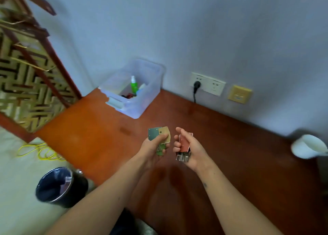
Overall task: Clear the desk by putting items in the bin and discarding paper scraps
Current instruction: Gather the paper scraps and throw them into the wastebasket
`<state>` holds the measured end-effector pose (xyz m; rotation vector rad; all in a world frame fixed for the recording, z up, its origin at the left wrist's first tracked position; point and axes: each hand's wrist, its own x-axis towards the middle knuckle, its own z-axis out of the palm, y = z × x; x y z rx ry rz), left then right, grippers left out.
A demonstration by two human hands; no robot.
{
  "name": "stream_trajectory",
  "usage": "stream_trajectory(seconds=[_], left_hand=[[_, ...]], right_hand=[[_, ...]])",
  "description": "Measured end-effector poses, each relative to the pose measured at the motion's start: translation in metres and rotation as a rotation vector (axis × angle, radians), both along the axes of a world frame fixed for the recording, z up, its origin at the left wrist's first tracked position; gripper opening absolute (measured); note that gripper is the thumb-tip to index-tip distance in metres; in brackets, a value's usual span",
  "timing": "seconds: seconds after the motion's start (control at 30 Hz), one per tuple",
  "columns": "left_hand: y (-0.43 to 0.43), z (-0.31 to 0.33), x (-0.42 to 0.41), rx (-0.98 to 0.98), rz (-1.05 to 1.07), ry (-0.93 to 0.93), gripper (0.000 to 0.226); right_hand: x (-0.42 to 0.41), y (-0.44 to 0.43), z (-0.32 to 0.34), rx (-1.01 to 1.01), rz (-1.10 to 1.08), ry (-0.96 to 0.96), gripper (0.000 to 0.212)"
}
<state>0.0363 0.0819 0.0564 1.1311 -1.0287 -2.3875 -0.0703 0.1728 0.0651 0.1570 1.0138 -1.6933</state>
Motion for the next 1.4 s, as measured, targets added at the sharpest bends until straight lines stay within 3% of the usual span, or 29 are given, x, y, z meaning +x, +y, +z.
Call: stream_trajectory(seconds=[0.43,0.83,0.93,1.07,1.2,1.3,1.4], left_hand=[[-0.17,-0.004,0.14,0.006,0.293,0.006,0.029],[-0.339,-0.044,0.294,-0.005,0.545,-0.117,0.022],[-0.371,-0.065,0.336,0.025,0.63,-0.148,0.022],[-0.401,-0.094,0.385,0.1,0.715,-0.199,0.039],[-0.421,-0.132,0.428,0.17,0.805,-0.271,0.027],[-0.431,-0.166,0.45,0.2,0.869,-0.369,0.029],[-0.439,-0.212,0.46,0.302,0.978,-0.459,0.017]], right_hand=[[0.119,-0.206,0.008,0.025,0.323,0.018,0.016],[0.261,-0.416,-0.028,0.172,0.614,-0.015,0.019],[0.303,-0.461,-0.05,0.202,0.704,-0.024,0.022],[0.354,-0.506,-0.083,0.236,0.846,-0.025,0.015],[0.403,-0.54,-0.122,0.308,0.946,-0.047,0.008],[0.432,-0.56,-0.166,0.389,0.997,-0.038,0.016],[0.452,-0.574,-0.227,0.479,1.005,-0.018,0.013]])
